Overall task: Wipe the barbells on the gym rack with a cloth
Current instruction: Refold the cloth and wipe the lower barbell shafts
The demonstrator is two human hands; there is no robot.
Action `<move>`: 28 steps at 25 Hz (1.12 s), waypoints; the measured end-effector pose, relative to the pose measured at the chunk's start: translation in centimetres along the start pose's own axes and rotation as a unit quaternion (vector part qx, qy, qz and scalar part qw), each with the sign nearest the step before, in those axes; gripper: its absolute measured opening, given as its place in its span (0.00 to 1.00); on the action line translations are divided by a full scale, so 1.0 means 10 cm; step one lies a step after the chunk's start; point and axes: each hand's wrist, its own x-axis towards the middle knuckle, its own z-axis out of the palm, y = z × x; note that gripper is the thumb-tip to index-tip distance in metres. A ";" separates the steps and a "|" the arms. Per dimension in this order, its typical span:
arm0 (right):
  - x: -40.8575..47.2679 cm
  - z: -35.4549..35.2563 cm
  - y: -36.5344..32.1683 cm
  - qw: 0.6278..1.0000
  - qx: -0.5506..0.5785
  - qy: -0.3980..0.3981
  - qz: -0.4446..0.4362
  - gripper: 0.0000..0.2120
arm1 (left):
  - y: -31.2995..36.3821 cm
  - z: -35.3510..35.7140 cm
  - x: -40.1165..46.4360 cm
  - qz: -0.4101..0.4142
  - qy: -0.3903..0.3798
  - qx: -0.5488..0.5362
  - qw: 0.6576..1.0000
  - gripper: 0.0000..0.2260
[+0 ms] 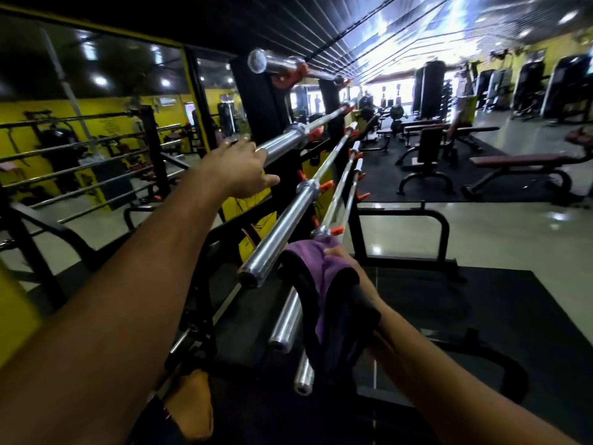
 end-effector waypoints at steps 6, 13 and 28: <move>0.01 -0.91 -0.52 0.993 0.114 -0.015 -0.037 0.14 | 1.51 0.23 -0.05 0.182 -0.124 -0.461 0.860 0.25; -0.58 -2.98 -1.14 0.971 -0.123 0.173 -0.113 0.07 | 3.65 0.68 0.69 0.246 -0.207 -0.614 0.721 0.17; -1.39 -6.11 -1.78 0.766 -0.553 0.300 -0.134 0.06 | 6.94 1.42 1.63 0.391 -0.176 -0.469 0.772 0.11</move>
